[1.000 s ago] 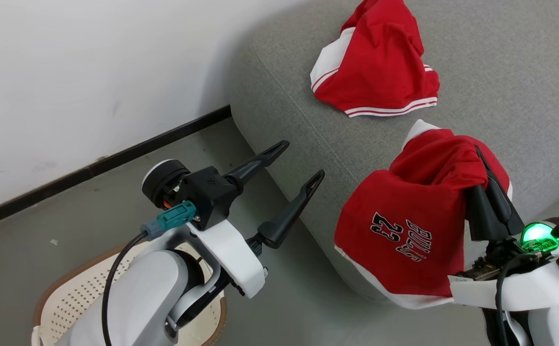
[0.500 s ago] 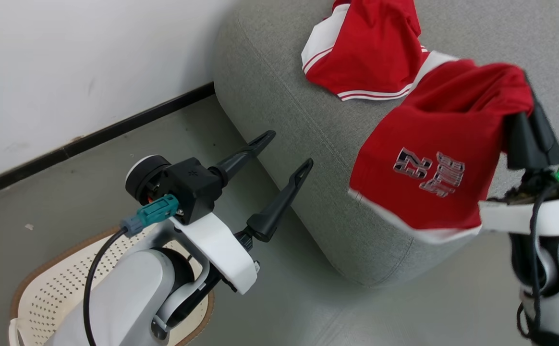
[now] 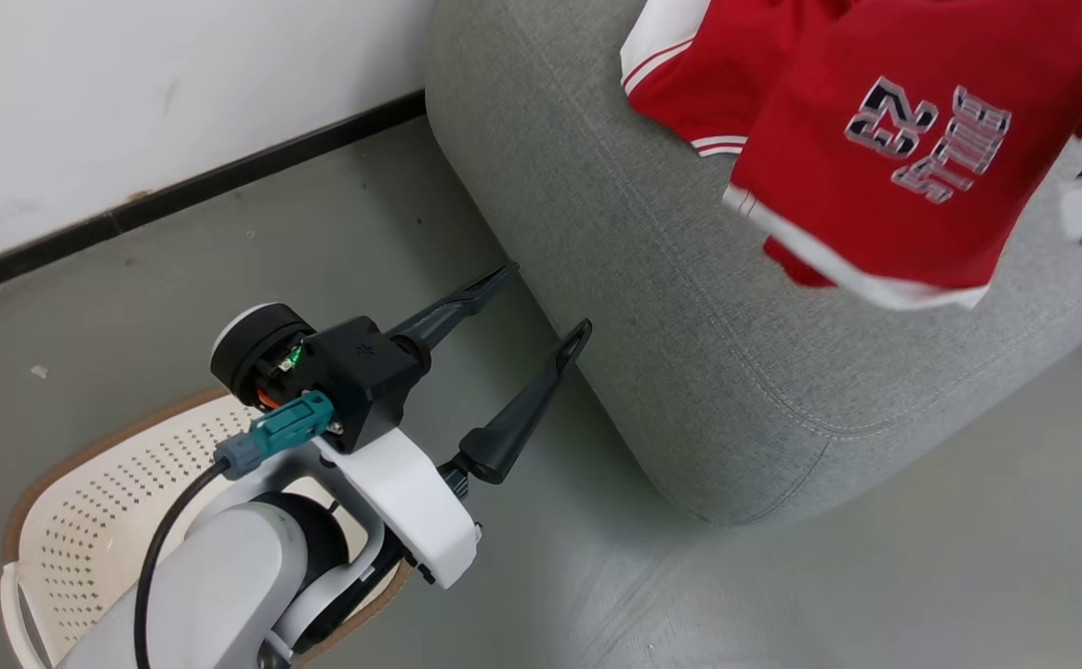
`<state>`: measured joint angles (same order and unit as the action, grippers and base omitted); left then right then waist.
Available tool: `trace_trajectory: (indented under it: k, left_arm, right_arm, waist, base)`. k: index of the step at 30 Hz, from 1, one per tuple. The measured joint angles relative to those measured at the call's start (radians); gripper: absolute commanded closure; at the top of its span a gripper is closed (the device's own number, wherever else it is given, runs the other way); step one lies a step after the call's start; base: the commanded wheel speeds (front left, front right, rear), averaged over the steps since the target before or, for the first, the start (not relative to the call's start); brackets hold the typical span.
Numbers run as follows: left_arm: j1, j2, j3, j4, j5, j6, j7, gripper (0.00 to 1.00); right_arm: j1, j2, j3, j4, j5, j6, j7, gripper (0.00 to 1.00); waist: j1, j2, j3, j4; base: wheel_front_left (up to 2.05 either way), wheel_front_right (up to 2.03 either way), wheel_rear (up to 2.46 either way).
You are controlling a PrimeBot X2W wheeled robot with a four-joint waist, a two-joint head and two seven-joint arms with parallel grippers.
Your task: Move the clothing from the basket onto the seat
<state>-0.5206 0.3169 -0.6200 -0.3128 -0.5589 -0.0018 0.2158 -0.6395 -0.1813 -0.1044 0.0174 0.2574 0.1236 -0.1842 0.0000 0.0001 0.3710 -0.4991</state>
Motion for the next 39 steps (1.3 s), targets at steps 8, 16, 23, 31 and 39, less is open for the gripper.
trace_trajectory:
  k: [8, 16, 23, 31, 39]
  left_arm:
    - [0.005, 0.035, 0.007, -0.066, 0.010, 0.016, 0.046, 0.00]
    - [0.011, 0.073, 0.024, -0.125, 0.016, 0.032, 0.092, 0.00]
    - [0.018, 0.108, 0.047, -0.173, 0.035, 0.052, 0.121, 0.00]
    - [0.021, 0.152, 0.070, -0.224, 0.041, 0.057, 0.148, 0.00]
    - [0.036, 0.186, 0.081, -0.262, 0.043, 0.058, 0.170, 0.00]
  right_arm:
    - [-0.172, -0.047, -0.052, 0.096, 0.016, 0.000, 0.058, 1.00]
    - [-0.319, -0.097, -0.100, 0.187, -0.006, 0.000, 0.080, 1.00]
    - [-0.464, -0.190, -0.137, 0.202, -0.105, 0.000, 0.075, 1.00]
    - [-0.500, -0.232, -0.177, 0.297, -0.209, 0.000, 0.082, 1.00]
    - [-0.518, -0.172, -0.253, 0.377, -0.263, 0.000, 0.082, 1.00]
  waist:
    - [0.0000, 0.0000, 0.062, 0.022]
    - [0.0000, 0.0000, 0.127, 0.043]
    - [0.0000, 0.0000, 0.186, 0.062]
    - [0.0000, 0.0000, 0.253, 0.083]
    - [0.0000, 0.0000, 0.322, 0.104]
  base:
    - [0.00, 0.00, 0.00]
    - [0.00, 0.00, 0.00]
    - [0.00, 0.00, 0.00]
    - [0.00, 0.00, 0.00]
    - [0.00, 0.00, 0.00]
